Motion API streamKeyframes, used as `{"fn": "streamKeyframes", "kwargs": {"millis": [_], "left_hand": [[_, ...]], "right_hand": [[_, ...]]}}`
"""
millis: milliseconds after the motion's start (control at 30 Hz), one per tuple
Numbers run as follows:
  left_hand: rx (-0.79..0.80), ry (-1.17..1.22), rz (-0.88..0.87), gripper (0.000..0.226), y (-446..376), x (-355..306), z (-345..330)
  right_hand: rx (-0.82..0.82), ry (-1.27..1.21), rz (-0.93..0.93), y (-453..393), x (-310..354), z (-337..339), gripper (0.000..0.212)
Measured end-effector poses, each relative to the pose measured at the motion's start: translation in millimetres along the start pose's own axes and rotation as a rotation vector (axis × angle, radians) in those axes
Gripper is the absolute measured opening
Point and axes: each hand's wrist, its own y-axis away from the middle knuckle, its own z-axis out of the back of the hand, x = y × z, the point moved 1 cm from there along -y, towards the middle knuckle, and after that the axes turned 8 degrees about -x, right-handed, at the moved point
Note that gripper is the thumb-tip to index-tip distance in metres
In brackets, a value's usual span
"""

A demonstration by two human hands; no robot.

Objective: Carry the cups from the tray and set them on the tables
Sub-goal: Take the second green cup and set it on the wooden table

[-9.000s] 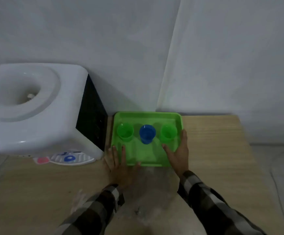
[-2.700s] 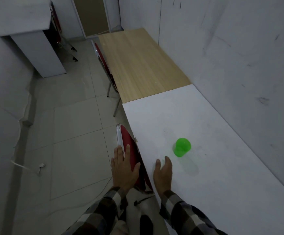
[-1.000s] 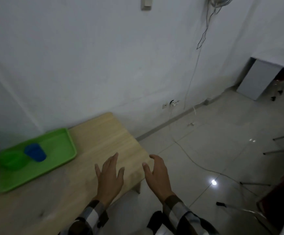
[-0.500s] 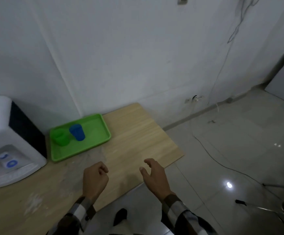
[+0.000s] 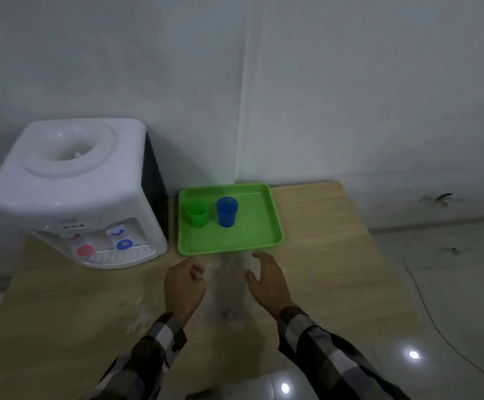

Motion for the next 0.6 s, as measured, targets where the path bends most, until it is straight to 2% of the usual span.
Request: {"fn": "streamKeyframes", "kwargs": {"millis": [67,167,267,400,600], "left_hand": [[0.052,0.015,0.010,0.032,-30.3,11.4,-8.5],[0.145,0.039,0.036,0.101,-70.8,21.5,-24.8],[0.160,0.021,0.046,0.137,-102.6,22.9,-41.1],[0.089,0.053,0.130,0.148,-141.1,30.6,-61.1],[0.031,0.162,0.172,0.134,-175.6,32.5,-79.8]], "right_hand": [[0.013,0.066,0.011,-29.0,8.8,-22.3,0.062],[0.042,0.227,0.039,-64.0,14.9,-50.3,0.073],[0.056,0.370,0.016,-89.9,9.9,-71.0,0.081],[0.049,0.438,-0.013,-113.9,-6.5,-93.7,0.098],[0.063,0.484,0.020,-132.6,-30.0,-117.5,0.090]]}}
